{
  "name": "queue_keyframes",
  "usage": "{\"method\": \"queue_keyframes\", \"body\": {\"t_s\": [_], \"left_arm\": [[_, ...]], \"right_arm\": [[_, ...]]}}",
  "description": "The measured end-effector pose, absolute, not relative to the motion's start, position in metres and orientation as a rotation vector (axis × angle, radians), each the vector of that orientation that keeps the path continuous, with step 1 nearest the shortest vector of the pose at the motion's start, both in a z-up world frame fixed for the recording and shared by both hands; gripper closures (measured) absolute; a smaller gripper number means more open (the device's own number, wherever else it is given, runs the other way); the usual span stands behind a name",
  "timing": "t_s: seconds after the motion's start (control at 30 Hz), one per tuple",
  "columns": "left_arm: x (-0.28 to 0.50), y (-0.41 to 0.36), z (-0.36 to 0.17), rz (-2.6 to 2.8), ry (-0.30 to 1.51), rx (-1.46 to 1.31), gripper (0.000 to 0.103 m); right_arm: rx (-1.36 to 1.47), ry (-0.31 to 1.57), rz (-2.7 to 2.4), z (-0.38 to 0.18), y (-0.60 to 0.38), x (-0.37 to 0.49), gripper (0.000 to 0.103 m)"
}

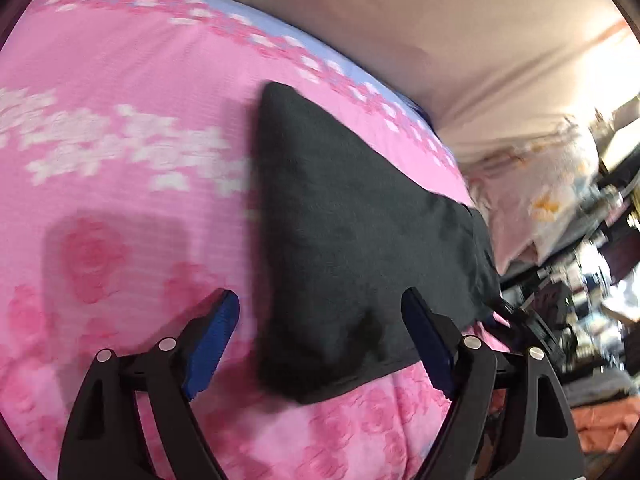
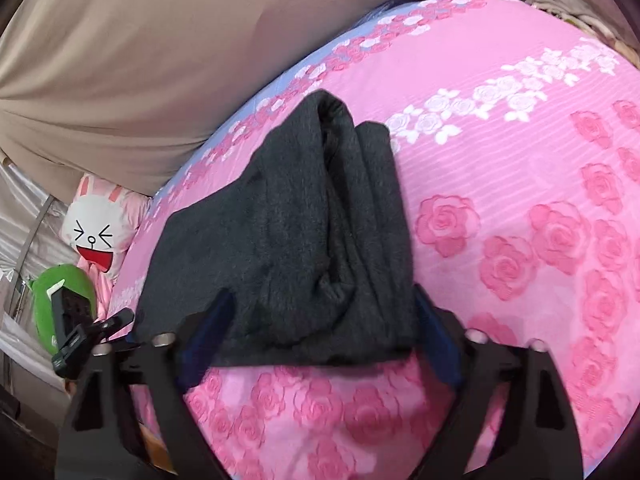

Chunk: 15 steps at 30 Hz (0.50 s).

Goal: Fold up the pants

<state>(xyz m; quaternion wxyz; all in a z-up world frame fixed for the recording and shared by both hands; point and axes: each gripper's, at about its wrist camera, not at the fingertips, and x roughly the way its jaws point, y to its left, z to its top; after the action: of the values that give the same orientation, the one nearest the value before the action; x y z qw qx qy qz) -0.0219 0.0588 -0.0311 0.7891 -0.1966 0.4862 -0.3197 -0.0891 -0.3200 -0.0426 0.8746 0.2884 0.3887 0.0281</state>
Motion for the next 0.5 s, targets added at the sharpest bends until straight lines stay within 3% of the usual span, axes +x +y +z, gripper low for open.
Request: {"method": "queue_keyframes", "body": {"t_s": [0.03, 0.07, 0.1, 0.23, 0.33, 0.4, 0.5], "left_arm": [[-0.020, 0.053, -0.031, -0.700, 1.054, -0.415, 0.061], [-0.016, 0.047, -0.032, -0.688, 1.080, -0.390, 0.092], [-0.014, 0.048, -0.029, -0.687, 1.082, -0.400, 0.093], [-0.027, 0.080, 0.013, -0.679, 1.009, -0.413, 0.094], [-0.039, 0.100, 0.009, -0.614, 1.061, -0.373, 0.090], [-0.046, 0.101, -0.013, -0.544, 1.126, -0.286, 0.083], [-0.060, 0.113, -0.024, -0.493, 1.092, -0.306, 0.060]], "right_arm": [[0.614, 0.811, 0.070, -0.040, -0.318, -0.086, 0.059], [0.639, 0.798, 0.101, -0.033, -0.316, -0.088, 0.072], [0.650, 0.781, 0.124, -0.025, -0.314, -0.092, 0.073], [0.647, 0.733, 0.222, 0.008, -0.299, -0.110, 0.074], [0.573, 0.832, 0.210, -0.012, -0.285, -0.116, 0.064], [0.483, 0.901, 0.088, -0.038, -0.280, -0.120, 0.042], [0.558, 0.820, 0.063, -0.026, -0.289, -0.136, 0.039]]}}
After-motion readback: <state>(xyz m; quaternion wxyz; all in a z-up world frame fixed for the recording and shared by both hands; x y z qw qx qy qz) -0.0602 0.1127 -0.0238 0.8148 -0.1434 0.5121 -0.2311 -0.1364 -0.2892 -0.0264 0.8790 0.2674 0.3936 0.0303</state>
